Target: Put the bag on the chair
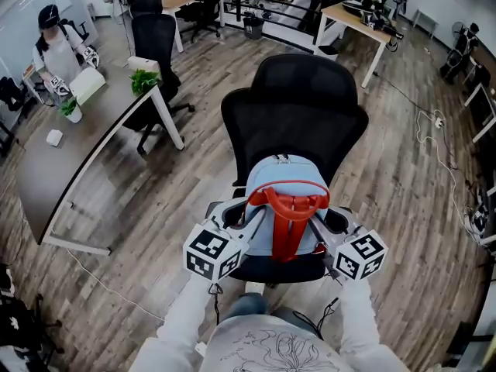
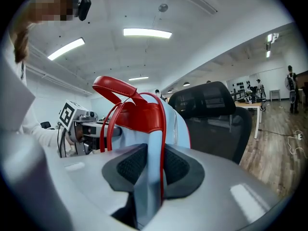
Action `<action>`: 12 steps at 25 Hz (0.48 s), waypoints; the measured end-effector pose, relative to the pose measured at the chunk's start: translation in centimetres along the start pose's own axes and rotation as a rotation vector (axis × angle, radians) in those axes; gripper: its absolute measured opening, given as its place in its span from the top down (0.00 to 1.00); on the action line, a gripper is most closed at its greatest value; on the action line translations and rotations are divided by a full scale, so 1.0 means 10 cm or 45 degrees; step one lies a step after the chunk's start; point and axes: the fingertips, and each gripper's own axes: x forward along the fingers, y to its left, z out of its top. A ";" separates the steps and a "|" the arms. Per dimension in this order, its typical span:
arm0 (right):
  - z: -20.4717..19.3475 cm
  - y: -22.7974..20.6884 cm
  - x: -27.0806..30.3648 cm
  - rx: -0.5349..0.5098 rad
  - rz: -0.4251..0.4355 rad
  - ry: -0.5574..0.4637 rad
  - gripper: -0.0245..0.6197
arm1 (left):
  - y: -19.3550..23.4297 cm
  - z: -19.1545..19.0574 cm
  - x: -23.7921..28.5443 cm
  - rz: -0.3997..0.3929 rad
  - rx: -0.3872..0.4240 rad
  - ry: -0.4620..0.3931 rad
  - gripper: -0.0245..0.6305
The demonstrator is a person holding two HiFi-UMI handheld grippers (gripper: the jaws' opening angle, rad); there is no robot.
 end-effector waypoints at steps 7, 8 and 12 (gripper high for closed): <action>-0.35 -0.28 0.29 -0.027 -0.026 0.138 0.80 | 0.27 -0.36 0.35 -0.022 -0.033 0.078 0.79; -0.42 -0.31 0.31 -0.025 -0.027 0.160 0.80 | 0.29 -0.43 0.40 -0.023 -0.032 0.093 0.79; -0.69 -0.46 0.39 -0.021 -0.023 0.235 0.80 | 0.33 -0.68 0.56 -0.021 -0.022 0.158 0.79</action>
